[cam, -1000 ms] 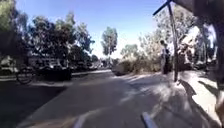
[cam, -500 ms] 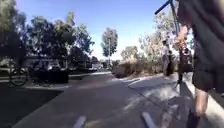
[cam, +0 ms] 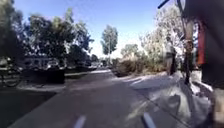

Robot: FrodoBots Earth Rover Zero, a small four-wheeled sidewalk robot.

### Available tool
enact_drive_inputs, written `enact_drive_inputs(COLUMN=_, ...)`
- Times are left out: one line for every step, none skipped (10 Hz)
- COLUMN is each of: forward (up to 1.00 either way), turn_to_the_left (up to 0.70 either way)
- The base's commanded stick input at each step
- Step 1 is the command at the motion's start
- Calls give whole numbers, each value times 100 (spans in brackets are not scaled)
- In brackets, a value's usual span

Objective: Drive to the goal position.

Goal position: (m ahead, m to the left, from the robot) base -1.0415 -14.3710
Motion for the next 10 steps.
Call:
enact_drive_inputs(forward=93, turn_to_the_left=0)
enact_drive_inputs(forward=93, turn_to_the_left=0)
enact_drive_inputs(forward=93, turn_to_the_left=0)
enact_drive_inputs(forward=93, turn_to_the_left=0)
enact_drive_inputs(forward=93, turn_to_the_left=0)
enact_drive_inputs(forward=93, turn_to_the_left=0)
enact_drive_inputs(forward=93, turn_to_the_left=0)
enact_drive_inputs(forward=93, turn_to_the_left=0)
enact_drive_inputs(forward=93, turn_to_the_left=0)
enact_drive_inputs(forward=93, turn_to_the_left=0)
